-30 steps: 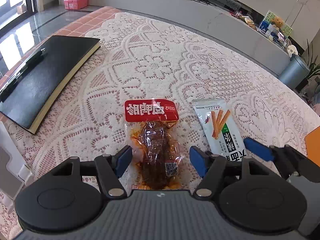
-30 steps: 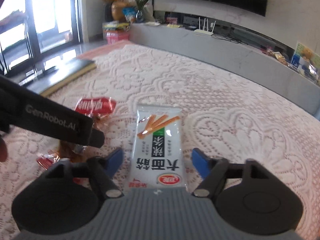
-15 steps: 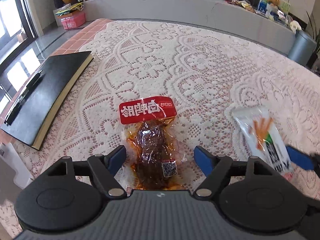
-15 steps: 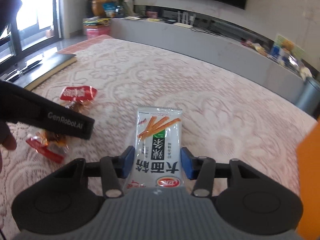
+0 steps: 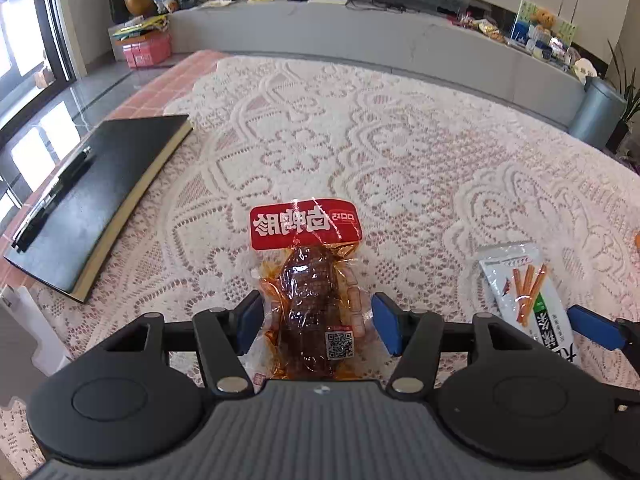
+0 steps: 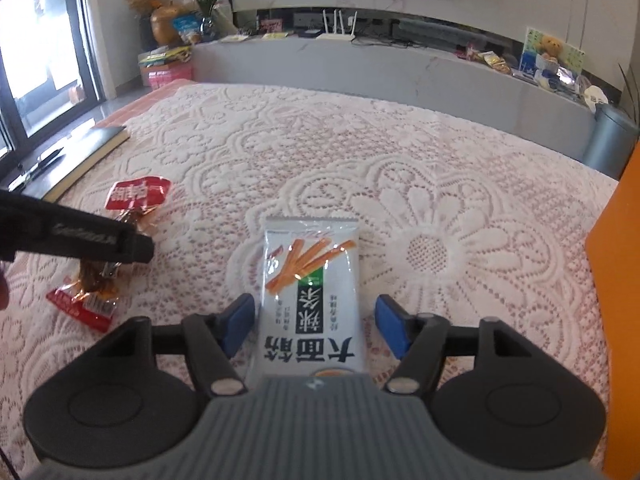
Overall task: Organize snacks
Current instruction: 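Lift both snacks and carry them over the orange box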
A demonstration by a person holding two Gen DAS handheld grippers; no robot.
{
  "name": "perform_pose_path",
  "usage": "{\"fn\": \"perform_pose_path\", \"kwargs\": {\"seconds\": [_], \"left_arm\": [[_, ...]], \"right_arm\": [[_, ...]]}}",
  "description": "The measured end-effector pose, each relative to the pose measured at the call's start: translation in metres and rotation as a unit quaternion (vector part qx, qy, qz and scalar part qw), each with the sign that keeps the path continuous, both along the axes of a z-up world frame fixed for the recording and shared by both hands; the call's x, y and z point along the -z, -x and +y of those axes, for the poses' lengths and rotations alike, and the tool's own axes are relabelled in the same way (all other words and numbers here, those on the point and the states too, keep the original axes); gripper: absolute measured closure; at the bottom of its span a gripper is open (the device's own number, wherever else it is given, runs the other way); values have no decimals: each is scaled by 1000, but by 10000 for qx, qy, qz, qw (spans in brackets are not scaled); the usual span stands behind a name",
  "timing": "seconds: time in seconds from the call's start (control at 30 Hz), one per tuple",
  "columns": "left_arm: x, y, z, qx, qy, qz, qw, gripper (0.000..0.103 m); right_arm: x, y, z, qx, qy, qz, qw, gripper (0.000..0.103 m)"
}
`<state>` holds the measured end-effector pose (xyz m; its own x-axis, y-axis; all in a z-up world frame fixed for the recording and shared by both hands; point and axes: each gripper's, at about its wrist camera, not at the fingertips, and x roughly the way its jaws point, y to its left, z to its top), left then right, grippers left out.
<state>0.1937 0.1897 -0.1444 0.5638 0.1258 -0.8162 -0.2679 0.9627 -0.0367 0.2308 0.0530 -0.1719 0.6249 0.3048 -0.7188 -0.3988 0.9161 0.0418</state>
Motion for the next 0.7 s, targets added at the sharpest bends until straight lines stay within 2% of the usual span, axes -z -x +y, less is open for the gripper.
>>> {"fn": "perform_pose_path", "kwargs": {"seconds": [0.07,0.17,0.33,0.47,0.7], "left_arm": [[-2,1,-1,43,-26,-29,10000,36],[-5,3,-1,60,2,-136,9999,36],[-13,4,0,-52,-43,-307,9995,36],[-20,6,-1,-124,-74,-361,9992,36],[-43,17,-33,274,61,-404,9988,36]], "right_arm": [[1,2,1,12,26,-70,10000,47],[0,3,2,-81,96,-144,9998,53],[-9,3,-9,17,32,150,9999,55],[-21,18,-29,186,-44,175,9997,55],[-41,48,-70,497,-171,118,9985,55]]}}
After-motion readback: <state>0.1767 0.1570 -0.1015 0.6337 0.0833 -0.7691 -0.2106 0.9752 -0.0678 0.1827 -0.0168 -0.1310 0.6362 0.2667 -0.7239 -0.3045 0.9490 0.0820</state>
